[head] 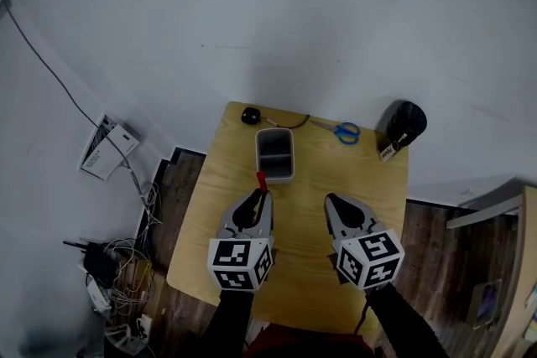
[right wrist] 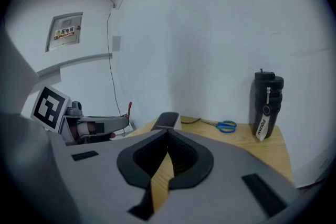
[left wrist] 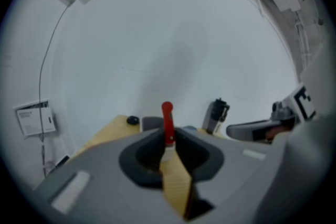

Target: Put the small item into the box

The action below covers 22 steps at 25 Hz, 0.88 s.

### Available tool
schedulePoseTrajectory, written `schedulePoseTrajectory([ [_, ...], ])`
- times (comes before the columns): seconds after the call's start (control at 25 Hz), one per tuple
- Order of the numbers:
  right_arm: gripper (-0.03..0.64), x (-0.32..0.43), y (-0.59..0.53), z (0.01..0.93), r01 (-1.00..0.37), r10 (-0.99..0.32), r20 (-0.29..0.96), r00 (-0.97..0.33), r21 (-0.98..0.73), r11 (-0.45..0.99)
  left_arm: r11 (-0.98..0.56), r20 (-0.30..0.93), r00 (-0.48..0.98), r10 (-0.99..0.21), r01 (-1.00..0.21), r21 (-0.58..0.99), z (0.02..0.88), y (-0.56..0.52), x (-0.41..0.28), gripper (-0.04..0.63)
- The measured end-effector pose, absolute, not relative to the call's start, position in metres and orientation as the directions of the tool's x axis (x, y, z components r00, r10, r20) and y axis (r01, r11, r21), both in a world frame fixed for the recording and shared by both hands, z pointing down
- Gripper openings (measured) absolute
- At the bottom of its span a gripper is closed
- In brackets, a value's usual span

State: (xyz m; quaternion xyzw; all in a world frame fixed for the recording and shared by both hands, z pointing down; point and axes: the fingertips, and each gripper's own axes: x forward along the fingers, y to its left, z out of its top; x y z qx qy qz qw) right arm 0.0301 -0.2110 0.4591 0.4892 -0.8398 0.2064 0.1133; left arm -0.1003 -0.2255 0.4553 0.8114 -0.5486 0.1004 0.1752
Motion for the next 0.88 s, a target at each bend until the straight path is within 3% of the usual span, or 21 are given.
schedulePoseTrajectory([
  [0.88, 0.008, 0.020, -0.251, 0.497, -0.864, -0.744, 0.440, -0.503, -0.245, 0.439, -0.313, 0.425, 0.348, -0.836, -0.938, 0.150, 0.502, -0.283, -0.090, 0.063],
])
